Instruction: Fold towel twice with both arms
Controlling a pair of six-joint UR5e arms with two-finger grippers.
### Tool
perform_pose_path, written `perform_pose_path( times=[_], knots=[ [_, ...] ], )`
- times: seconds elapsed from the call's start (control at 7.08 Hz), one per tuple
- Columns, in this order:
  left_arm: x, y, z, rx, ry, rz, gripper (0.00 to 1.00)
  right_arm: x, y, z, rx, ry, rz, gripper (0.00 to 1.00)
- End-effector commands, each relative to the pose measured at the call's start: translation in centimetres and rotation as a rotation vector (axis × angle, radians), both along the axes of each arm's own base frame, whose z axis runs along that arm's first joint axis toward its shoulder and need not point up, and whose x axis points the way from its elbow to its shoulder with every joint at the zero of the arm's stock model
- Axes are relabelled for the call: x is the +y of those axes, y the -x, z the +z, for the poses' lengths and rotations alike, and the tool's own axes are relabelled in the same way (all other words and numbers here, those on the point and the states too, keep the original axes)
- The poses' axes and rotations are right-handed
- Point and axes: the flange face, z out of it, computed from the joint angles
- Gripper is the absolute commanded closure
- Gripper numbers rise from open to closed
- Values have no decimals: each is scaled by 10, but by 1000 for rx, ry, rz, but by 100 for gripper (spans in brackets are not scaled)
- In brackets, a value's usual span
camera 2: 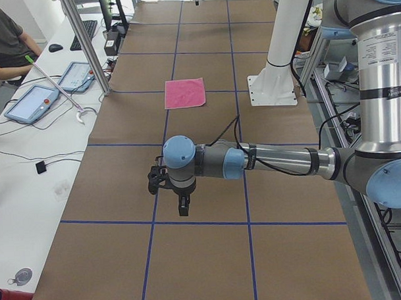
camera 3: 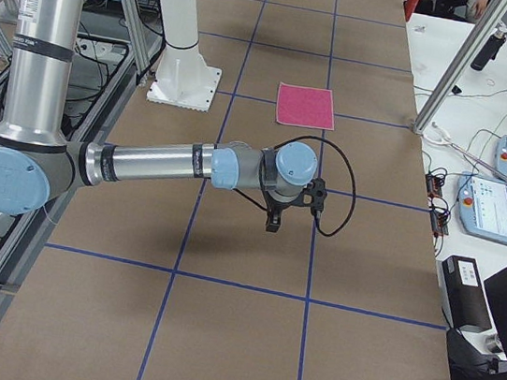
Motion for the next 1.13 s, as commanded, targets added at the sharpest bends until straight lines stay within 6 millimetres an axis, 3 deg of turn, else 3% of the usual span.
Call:
perform_pose_path(
  times=[0.0, 0.14, 0.42, 0.85, 0.99],
  knots=[
    [-4, -2, -7, 28, 29, -33, 0, -4, 83, -46, -17, 119, 134, 0],
    [-7, -10, -14, 59, 56, -62, 0, -8, 141, -84, -35, 161, 194, 0],
    [-12, -20, -20, 98, 78, -116, 0, -3, 239, -141, -35, 265, 270, 0],
    [-16, -35, -24, 101, 135, -137, 0, 47, 378, -219, -61, 348, 368, 1],
    [-16, -35, -23, 95, 135, -138, 0, 76, 422, -233, -63, 355, 392, 2]
  ],
)
